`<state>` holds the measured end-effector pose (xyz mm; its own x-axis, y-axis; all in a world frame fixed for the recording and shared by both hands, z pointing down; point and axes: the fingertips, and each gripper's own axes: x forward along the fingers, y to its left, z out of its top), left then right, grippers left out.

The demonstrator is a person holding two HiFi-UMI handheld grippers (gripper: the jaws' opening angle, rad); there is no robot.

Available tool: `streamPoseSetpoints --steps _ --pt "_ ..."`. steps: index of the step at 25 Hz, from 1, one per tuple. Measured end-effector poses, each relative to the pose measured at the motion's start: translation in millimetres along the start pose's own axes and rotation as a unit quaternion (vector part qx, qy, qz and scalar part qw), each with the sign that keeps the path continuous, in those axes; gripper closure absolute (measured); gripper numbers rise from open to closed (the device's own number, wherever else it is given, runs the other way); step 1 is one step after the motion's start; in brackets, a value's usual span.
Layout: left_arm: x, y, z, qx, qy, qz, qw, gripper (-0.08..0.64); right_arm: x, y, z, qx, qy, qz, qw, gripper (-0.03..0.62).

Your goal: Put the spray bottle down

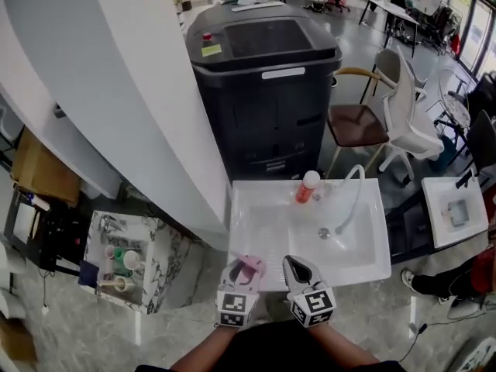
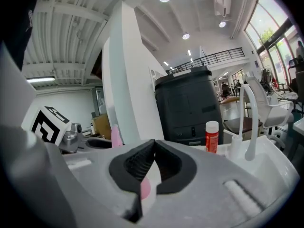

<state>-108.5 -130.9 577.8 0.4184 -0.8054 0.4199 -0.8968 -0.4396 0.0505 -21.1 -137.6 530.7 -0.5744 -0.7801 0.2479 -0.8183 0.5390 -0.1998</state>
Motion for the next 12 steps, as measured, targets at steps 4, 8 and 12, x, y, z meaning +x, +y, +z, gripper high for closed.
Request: streamPoseSetpoints --steps 4,8,12 --pt "49.3 21.8 11.9 0.007 0.008 0.007 0.9999 0.405 42.1 -41.6 14.6 0.009 0.002 0.004 1.000 0.594" --pt "90.9 39.8 24.9 -0.001 0.018 0.017 0.9997 0.405 73.0 -72.7 16.4 0.008 0.018 0.005 1.000 0.594" --pt "133.0 63.1 41.4 0.002 0.013 0.037 0.9992 0.405 102.9 -95.8 11.1 0.019 0.029 0.017 0.999 0.594"
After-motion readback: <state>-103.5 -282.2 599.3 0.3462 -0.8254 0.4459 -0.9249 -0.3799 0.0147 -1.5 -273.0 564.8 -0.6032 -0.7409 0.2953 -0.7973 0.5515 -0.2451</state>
